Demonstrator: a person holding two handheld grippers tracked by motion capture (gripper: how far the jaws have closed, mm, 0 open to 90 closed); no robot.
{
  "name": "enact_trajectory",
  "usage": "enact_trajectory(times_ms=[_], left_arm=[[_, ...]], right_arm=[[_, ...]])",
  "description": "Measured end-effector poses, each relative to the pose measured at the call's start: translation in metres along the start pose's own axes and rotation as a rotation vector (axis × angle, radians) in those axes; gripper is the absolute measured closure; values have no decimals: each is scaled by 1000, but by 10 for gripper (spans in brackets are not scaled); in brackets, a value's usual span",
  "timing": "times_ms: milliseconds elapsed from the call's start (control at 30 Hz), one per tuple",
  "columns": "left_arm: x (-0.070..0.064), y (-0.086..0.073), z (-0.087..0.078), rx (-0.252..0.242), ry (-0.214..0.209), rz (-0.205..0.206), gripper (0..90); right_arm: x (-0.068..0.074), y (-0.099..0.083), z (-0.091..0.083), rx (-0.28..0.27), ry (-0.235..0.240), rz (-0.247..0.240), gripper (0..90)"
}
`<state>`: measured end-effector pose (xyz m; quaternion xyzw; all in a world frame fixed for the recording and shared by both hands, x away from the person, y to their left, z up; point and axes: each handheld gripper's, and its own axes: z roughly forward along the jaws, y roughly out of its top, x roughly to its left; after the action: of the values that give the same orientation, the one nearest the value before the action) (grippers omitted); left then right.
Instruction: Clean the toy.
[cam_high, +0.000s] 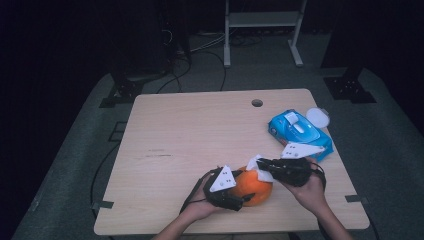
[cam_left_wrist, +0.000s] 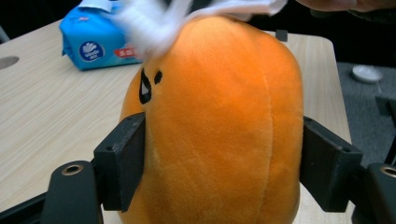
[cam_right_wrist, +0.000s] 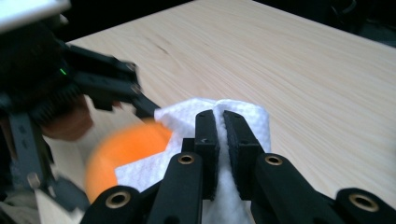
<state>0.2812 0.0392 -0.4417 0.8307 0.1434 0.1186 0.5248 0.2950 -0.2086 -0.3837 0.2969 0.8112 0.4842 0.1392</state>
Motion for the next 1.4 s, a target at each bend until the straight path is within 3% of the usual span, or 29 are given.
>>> enact_trajectory(times_ms=[67, 133, 267, 367, 400, 633, 733, 900, 1033, 1100, 1167, 1333, 1400], left_arm=[[4, -1, -1, -11, -9, -28, 239], [3, -1, 1, -7, -20, -12, 230], [-9, 0, 4, 15, -33, 97, 227], [-16, 1, 5, 32, -36, 182, 231], [-17, 1, 4, 34, -34, 188, 232], [-4, -3, 0, 2, -48, 92, 237], [4, -5, -3, -9, -53, 42, 236], [21, -9, -7, -27, -57, -89, 241], [29, -12, -9, -43, -53, -170, 239], [31, -14, -10, -44, -55, -188, 238], [31, -14, -10, -46, -54, -201, 238], [33, -14, -10, -47, -62, -209, 237], [33, -15, -10, -48, -65, -205, 235]], right_arm=[[-5, -5, -6, -2, 9, 35, 843], [-2, -6, -9, -11, 33, 48, 843], [14, 3, -2, -22, 113, 17, 843], [25, 8, 9, 3, 111, -28, 842], [25, 8, 13, 13, 99, -34, 842], [-8, -7, 6, 16, 64, 83, 843], [-15, -13, -1, 11, 64, 108, 844], [-12, -11, -7, -15, 96, 121, 845], [6, -1, -4, -29, 152, 68, 844], [14, 1, -1, -20, 154, 27, 842], [13, 1, -1, -21, 155, 26, 844], [-7, -7, -4, -9, 107, 67, 844], [-20, -18, -4, 13, 77, 111, 845]])
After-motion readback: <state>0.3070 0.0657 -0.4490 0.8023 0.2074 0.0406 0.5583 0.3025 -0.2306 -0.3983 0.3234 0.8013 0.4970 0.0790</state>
